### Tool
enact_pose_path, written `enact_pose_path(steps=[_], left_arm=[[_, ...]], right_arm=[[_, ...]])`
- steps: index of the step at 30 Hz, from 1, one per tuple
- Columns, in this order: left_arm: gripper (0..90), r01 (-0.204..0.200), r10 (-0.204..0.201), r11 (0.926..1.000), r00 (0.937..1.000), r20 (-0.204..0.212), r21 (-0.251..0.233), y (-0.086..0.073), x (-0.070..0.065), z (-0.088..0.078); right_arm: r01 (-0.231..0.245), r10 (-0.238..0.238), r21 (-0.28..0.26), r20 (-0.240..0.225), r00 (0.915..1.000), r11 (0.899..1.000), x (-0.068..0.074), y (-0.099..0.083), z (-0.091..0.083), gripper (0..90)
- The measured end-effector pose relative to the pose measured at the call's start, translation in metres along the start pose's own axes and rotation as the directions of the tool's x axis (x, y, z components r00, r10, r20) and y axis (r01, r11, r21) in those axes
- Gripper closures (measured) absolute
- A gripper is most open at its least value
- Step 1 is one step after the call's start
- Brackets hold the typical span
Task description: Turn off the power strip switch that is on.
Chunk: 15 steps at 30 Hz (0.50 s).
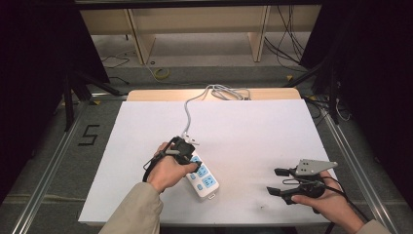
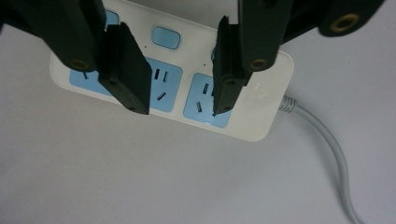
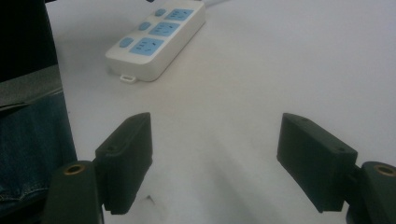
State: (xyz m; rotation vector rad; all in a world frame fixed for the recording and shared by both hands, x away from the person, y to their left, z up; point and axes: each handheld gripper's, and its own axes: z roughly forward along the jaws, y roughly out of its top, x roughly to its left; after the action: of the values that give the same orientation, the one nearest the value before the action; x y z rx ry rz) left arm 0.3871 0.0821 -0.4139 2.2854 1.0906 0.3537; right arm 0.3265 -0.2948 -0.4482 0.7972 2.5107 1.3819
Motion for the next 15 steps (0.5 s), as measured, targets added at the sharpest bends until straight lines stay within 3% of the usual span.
enact_pose_path(steps=[4,6,8,12,15], left_arm=[[41.3,-0.022,0.021,0.9964,0.9996,-0.017,-0.082,0.0,0.004,-0.003],[33.5,-0.057,0.05,0.9922,0.9966,-0.065,-0.11,0.0,0.006,-0.006],[27.9,-0.074,0.062,0.9908,0.993,-0.1,-0.114,-0.001,0.008,-0.007],[24.5,-0.058,0.047,0.9889,0.9955,-0.082,-0.137,-0.004,0.012,-0.009],[20.0,-0.056,0.043,0.9903,0.9944,-0.097,-0.128,-0.007,0.016,-0.009]], right_arm=[[0.003,-0.003,0.0,-0.003,1.0,1.0,0.0,0.0,0.001,27.1],[0.002,-0.002,-0.002,-0.003,1.0,1.0,0.0,0.0,0.001,27.1],[0.0,0.0,-0.002,-0.002,1.0,1.0,0.0,0.0,0.0,27.1],[0.001,-0.001,-0.002,-0.002,1.0,1.0,0.0,0.0,0.0,27.1],[0.0,0.0,-0.002,-0.002,1.0,1.0,0.0,0.0,0.0,27.1]])
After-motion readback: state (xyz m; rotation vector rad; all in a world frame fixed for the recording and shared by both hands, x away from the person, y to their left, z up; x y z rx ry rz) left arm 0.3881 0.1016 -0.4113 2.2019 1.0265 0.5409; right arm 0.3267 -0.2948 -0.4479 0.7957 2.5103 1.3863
